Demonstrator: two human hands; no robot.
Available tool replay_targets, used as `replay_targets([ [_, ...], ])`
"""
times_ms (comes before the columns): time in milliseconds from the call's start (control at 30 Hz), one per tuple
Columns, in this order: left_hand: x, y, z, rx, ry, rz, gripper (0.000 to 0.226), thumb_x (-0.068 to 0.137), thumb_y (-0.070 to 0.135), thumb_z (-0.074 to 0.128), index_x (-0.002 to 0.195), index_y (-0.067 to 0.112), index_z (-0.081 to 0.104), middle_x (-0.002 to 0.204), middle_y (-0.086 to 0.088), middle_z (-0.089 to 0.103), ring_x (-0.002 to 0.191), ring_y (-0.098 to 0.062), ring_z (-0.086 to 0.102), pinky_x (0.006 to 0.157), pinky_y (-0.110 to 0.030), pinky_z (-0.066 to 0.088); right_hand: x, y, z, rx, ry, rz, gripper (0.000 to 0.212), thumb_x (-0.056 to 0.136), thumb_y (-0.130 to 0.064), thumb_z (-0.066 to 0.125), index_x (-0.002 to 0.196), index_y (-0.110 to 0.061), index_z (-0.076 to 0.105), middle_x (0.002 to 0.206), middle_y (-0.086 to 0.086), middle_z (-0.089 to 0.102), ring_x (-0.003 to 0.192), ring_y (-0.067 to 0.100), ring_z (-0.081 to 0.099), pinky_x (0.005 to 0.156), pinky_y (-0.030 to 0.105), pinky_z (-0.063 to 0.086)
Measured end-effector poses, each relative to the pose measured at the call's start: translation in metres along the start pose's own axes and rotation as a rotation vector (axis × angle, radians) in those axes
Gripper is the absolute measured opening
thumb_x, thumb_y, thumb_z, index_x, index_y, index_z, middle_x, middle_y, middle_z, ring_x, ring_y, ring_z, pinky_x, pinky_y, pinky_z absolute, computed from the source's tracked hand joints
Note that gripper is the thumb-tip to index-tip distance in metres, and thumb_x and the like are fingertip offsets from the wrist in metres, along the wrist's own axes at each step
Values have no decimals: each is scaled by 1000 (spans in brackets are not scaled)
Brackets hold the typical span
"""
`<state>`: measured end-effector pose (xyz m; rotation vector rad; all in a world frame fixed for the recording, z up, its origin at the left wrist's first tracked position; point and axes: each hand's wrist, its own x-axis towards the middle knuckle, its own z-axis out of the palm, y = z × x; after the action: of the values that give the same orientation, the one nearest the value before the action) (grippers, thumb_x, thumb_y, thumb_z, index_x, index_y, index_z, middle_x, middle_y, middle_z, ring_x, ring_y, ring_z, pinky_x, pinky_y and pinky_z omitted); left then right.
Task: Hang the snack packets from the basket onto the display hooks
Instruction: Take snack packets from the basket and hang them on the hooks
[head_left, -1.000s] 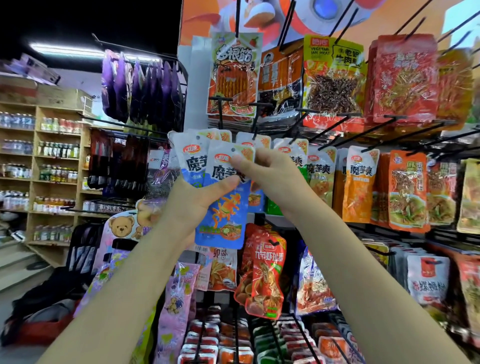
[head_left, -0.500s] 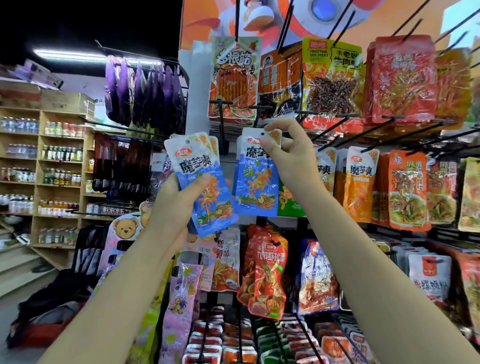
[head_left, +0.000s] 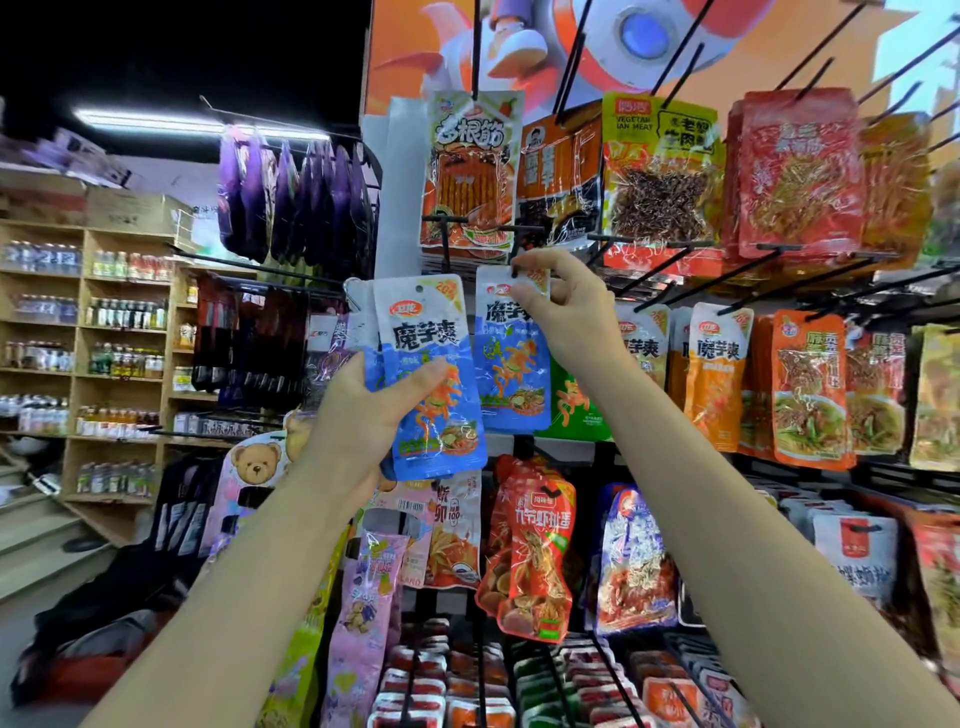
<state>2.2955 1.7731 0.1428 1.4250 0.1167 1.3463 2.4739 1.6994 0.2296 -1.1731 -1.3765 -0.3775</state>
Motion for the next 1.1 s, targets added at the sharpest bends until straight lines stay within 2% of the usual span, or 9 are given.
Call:
replay_targets([
  [133, 0, -1, 2, -8, 9, 12, 34, 70, 20, 79, 100, 10, 67, 87, -5, 79, 73, -24, 76, 56, -35, 60, -3, 6, 1, -227, -105, 48, 36, 101, -26, 60, 137, -18, 57, 88, -22, 47, 74, -3, 43, 64, 16, 37],
  [233, 0, -1, 2, 0, 19, 16, 36, 66, 21, 80, 98, 9, 69, 87, -7, 79, 74, -26, 76, 58, -39, 62, -17, 5, -1, -440, 118, -155, 27, 104, -27, 55, 122, -12, 67, 76, -7, 52, 66, 1, 45, 58, 19, 33],
  [300, 0, -2, 4, 5, 19, 7, 40, 65, 22, 81, 100, 7, 70, 89, -9, 79, 74, -28, 76, 59, -40, 63, -26, 0, -3, -331, 217, -196, 27, 105, -27, 52, 100, -7, 70, 72, 2, 55, 58, 2, 45, 54, 19, 30],
  [433, 2, -4, 14, 49, -42, -25, 38, 66, 25, 81, 98, 6, 72, 90, -11, 79, 75, -28, 76, 61, -39, 61, -41, -19, 4, 135, -203, 132, 36, 98, -38, 62, 97, -3, 66, 80, 18, 65, 62, 15, 63, 53, 30, 50],
  [567, 2, -4, 15, 43, -61, -81, 17, 88, 30, 70, 86, 13, 70, 81, -8, 78, 65, -25, 74, 55, -40, 61, -37, -7, 5, 131, -147, 161, 21, 95, -33, 69, 96, -12, 67, 84, 4, 74, 75, 11, 68, 66, 43, 58],
  [667, 5, -5, 3, -23, 47, -63, 16, 96, 24, 65, 87, 12, 68, 72, -4, 76, 58, -20, 72, 49, -32, 58, -29, 4, -7, 200, -69, 149, 10, 99, -22, 64, 100, -22, 55, 102, 10, 69, 94, 30, 70, 82, 57, 58],
  [800, 9, -5, -6, 7, 98, 9, 17, 95, 25, 66, 85, 13, 69, 69, -1, 74, 60, -16, 70, 60, -32, 59, -29, 1, -9, 174, -81, 8, 41, 98, -22, 65, 122, -49, 46, 86, 33, 57, 72, 48, 59, 63, 48, 53],
  [933, 6, -3, -4, -18, 49, 0, 14, 92, 26, 68, 88, 14, 71, 76, -4, 77, 66, -21, 73, 60, -35, 61, -18, -1, -6, 42, -94, -29, 24, 98, -27, 65, 118, -38, 56, 73, 20, 52, 62, 43, 48, 58, 53, 48],
  [1100, 6, -4, -6, -12, 37, -9, 30, 70, 33, 76, 80, 5, 70, 72, -8, 74, 61, -23, 70, 59, -35, 60, -10, 2, -1, 7, -93, -38, 19, 98, -28, 66, 111, -38, 57, 83, 19, 62, 69, 49, 53, 60, 54, 53],
])
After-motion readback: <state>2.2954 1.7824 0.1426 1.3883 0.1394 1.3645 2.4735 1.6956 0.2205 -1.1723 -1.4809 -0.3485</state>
